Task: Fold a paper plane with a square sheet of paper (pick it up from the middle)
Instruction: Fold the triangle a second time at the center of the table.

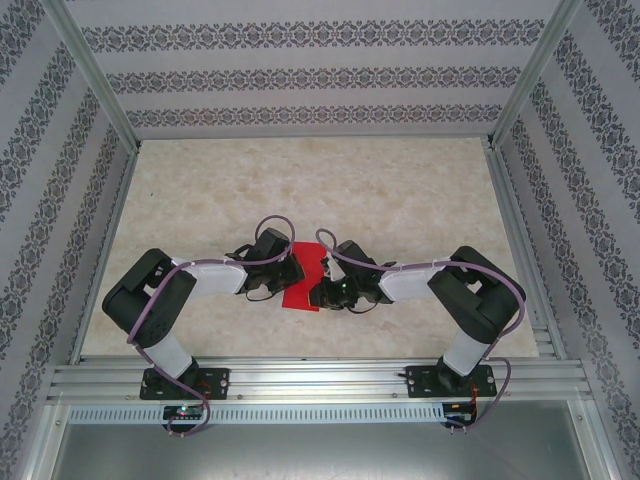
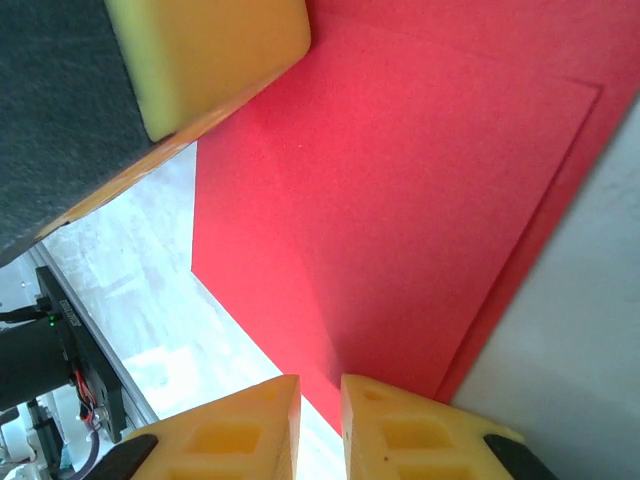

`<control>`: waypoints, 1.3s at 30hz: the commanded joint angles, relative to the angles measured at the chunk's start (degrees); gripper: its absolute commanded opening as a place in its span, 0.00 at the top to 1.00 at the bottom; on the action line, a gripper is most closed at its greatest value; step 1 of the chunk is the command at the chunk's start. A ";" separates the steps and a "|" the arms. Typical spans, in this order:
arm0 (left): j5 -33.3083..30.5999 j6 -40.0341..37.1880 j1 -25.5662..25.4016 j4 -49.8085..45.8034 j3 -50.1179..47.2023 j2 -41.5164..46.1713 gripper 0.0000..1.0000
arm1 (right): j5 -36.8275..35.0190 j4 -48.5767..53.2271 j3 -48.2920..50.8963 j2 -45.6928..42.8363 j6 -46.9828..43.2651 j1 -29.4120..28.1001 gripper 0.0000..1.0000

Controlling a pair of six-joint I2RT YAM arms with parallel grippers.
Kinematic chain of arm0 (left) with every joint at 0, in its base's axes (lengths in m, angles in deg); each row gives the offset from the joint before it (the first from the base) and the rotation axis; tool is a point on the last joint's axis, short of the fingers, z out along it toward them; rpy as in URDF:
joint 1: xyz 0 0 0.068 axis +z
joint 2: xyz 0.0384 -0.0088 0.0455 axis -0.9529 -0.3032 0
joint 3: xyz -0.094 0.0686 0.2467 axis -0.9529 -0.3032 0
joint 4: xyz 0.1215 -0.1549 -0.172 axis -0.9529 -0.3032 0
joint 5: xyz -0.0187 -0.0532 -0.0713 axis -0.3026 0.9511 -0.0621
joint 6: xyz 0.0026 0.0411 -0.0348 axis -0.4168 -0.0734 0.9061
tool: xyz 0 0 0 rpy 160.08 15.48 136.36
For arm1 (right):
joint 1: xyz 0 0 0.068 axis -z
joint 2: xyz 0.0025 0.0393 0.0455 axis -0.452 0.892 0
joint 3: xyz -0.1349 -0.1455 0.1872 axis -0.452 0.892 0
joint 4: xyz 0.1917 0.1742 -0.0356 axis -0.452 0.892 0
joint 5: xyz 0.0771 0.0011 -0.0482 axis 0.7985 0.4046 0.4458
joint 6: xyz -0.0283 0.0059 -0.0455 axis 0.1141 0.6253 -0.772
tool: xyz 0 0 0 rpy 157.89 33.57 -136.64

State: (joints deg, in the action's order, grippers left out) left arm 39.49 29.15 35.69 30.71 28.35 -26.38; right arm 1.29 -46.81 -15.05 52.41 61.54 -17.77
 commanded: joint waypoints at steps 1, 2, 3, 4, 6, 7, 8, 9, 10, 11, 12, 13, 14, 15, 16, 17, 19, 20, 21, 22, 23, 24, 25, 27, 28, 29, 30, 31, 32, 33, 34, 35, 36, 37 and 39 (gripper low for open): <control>-0.64 -1.63 -0.08 -5.96 -1.69 -0.47 0.94 | -1.77 3.23 0.44 1.03 -0.37 -0.68 0.80; -0.75 -1.54 -0.07 -6.04 -1.64 -0.52 0.94 | -2.34 4.61 0.14 0.98 -0.69 -0.83 0.80; -0.80 -1.56 -0.08 -5.98 -1.73 -0.52 0.94 | -2.89 5.63 -0.12 0.71 -1.04 -0.95 0.80; -0.80 -1.54 -0.13 -5.96 -1.88 -0.52 0.94 | -3.13 6.47 -0.22 0.39 -1.09 -1.02 0.80; -1.03 -1.54 -0.08 -6.00 -1.86 -0.52 0.94 | -3.57 8.16 -0.44 -0.35 -0.65 -1.28 0.80; -1.17 -1.46 -0.08 -6.03 -1.91 -0.53 0.94 | -3.89 9.32 -0.79 -0.73 -0.41 -1.47 0.81; -1.19 -1.37 -0.09 -5.88 -2.02 -0.52 0.94 | -4.17 9.95 -0.87 -0.94 -0.02 -1.79 0.81; -1.15 -1.39 -0.10 -5.77 -1.99 -0.60 0.94 | -4.45 9.97 -0.58 -0.91 0.52 -2.06 0.81; -1.15 -1.36 -0.08 -5.63 -2.12 -0.60 0.94 | -4.71 9.29 0.18 -0.64 1.38 -2.24 0.81; -1.18 -1.29 -0.13 -5.61 -2.08 -0.60 0.94 | -4.75 8.45 1.11 0.03 2.47 -2.25 0.83; -1.29 -1.20 -0.10 -5.53 -2.19 -0.60 0.94 | -4.72 7.47 1.96 0.69 3.24 -2.42 0.83; -1.32 -1.19 -0.07 -5.44 -2.24 -0.60 0.95 | -4.72 6.26 2.84 0.96 3.99 -2.54 0.83; -1.25 -1.14 -0.09 -5.26 -2.34 -0.68 0.95 | -4.54 3.41 4.42 0.96 5.45 -2.77 0.84; -1.17 -1.04 -0.07 -5.13 -2.39 -0.76 0.95 | -3.87 1.95 5.24 0.67 6.26 -2.81 0.84; -1.06 -1.06 -0.07 -5.12 -2.34 -0.87 0.95 | -3.44 1.30 5.43 -0.03 6.71 -2.89 0.85; -1.04 -1.11 -0.07 -5.17 -2.39 -0.95 0.96 | -3.55 1.74 5.20 -1.01 6.58 -2.99 0.85; -1.16 -1.04 -0.07 -5.26 -2.33 -1.04 0.98 | -4.28 4.09 3.90 -3.42 5.70 -3.08 0.85; -1.09 -1.04 -0.08 -5.26 -2.22 -1.12 0.98 | -4.28 5.02 3.37 -4.50 5.25 -3.08 0.85; -0.93 -1.02 -0.07 -5.25 -2.12 -1.22 0.99 | -4.53 5.61 2.90 -5.52 5.02 -3.04 0.85; -0.88 -1.06 -0.12 -5.23 -2.12 -1.31 0.98 | -4.72 5.51 2.88 -6.43 5.16 -3.08 0.85; -0.76 -1.01 -0.14 -5.21 -2.08 -1.31 0.98 | -4.63 5.37 3.01 -7.07 5.29 -3.08 0.85; -0.82 -1.01 -0.14 -5.25 -2.11 -1.23 0.98 | -4.67 5.37 3.17 -7.44 5.48 -3.08 0.85; -0.84 -1.01 -0.10 -5.26 -2.20 -1.18 0.98 | -4.88 5.43 3.36 -7.43 5.48 -3.08 0.84; -0.81 -1.01 -0.12 -5.08 -2.30 -1.18 0.98 | -5.22 6.01 3.92 -6.06 5.40 -3.04 0.84; -0.68 -1.01 -0.08 -5.08 -2.12 -1.30 0.98 | -5.31 5.73 4.43 -4.93 5.56 -3.08 0.84; -0.54 -1.14 -0.12 -5.08 -2.01 -1.45 0.99 | -5.56 5.44 4.83 -3.63 5.83 -3.08 0.85; -0.47 -1.19 -0.08 -5.09 -1.92 -1.48 0.98 | -5.68 5.61 5.03 -2.59 5.95 -3.08 0.85; -0.42 -1.19 -0.07 -5.15 -1.92 -1.48 0.99 | -5.84 5.82 5.12 -1.53 5.97 -3.08 0.85; -0.40 -1.19 -0.07 -5.13 -1.97 -1.51 0.99 | -6.08 6.02 5.29 -0.93 6.10 -3.08 0.85; -0.48 -1.27 -0.08 -5.16 -1.94 -1.49 0.99 | -6.13 6.02 5.39 -0.96 6.35 -3.08 0.85; -0.54 -1.27 -0.09 -5.25 -1.99 -1.52 0.98 | -6.09 6.36 5.24 -1.39 6.37 -3.08 0.85; -0.53 -1.30 -0.09 -5.32 -1.90 -1.54 0.99 | -6.13 7.03 4.90 -2.40 6.35 -3.17 0.85; -0.50 -1.25 -0.07 -5.29 -1.92 -1.48 0.99 | -6.21 7.84 4.49 -3.97 6.19 -3.13 0.85; -0.53 -1.28 -0.07 -5.32 -1.98 -1.51 0.98 | -6.35 8.50 3.99 -5.61 5.92 -3.16 0.85; -0.41 -1.25 -0.12 -5.30 -1.91 -1.48 0.99 | -6.82 10.38 2.59 -9.00 5.38 -3.11 0.85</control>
State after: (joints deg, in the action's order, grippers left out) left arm 39.67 29.00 35.69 30.73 28.24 -26.38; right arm -3.17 -41.89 -11.57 46.82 67.07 -20.35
